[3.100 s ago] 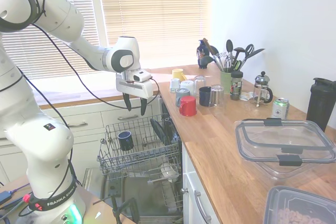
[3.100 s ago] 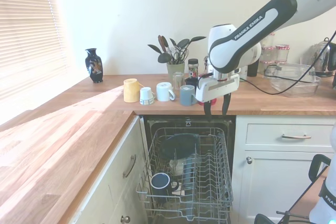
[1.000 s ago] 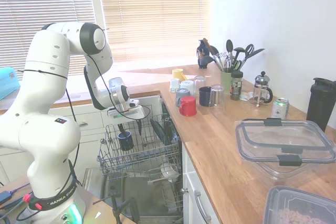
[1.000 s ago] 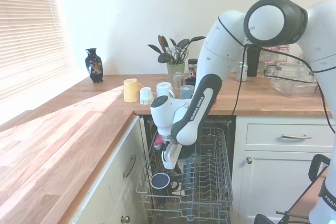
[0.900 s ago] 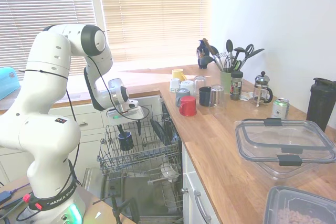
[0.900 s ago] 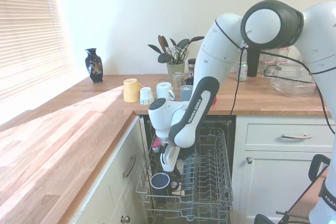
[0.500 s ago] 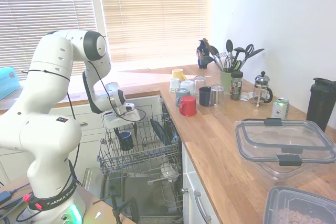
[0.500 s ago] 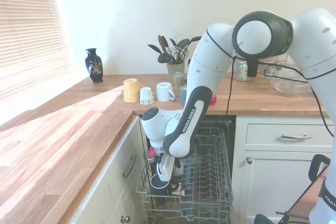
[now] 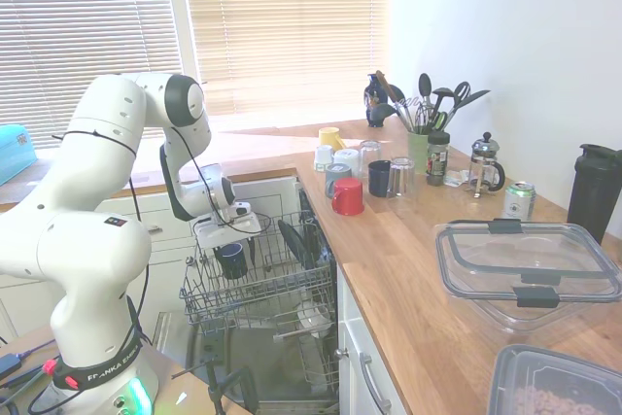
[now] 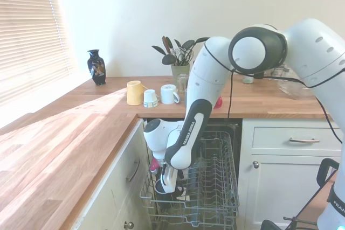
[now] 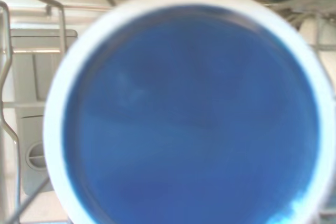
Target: Move a mug from dishwasher to table
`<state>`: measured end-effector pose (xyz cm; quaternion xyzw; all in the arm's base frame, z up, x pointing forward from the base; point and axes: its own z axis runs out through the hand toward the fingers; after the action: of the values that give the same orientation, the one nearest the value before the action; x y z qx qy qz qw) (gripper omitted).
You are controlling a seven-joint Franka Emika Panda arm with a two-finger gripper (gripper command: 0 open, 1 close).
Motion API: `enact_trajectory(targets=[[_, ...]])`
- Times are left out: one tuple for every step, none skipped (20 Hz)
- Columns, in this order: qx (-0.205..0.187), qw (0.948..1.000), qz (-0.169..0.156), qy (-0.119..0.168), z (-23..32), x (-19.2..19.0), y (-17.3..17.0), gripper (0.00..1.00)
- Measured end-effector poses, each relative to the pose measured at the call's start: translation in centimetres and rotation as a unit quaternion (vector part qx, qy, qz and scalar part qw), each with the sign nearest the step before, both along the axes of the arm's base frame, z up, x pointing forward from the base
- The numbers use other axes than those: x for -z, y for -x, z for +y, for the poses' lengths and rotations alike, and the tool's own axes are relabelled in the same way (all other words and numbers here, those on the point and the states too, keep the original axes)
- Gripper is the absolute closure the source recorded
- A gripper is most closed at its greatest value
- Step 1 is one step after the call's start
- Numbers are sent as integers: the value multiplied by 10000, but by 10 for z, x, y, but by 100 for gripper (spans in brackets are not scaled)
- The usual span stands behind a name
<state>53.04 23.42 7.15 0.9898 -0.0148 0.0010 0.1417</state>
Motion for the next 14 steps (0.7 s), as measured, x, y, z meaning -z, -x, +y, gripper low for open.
enact_trajectory(targets=[[-16,10000,3,3,1,3,1,100],[-24,10000,3,0,1,5,1,100],[-21,10000,9,3,1,8,2,100],[-23,10000,11,13,-1,9,2,100],[-28,10000,14,21,-2,10,2,100],[-44,10000,8,20,-4,11,1,100],[-56,10000,3,15,-5,13,1,100],[-62,10000,9,18,-5,15,2,100],[-68,10000,19,20,-5,16,2,100],[-79,10000,28,24,-4,18,3,100],[-96,9999,35,28,-3,19,5,100],[-114,9999,39,37,-2,20,5,100],[-132,9999,44,49,-1,21,7,100],[-155,9998,50,61,1,23,8,100]])
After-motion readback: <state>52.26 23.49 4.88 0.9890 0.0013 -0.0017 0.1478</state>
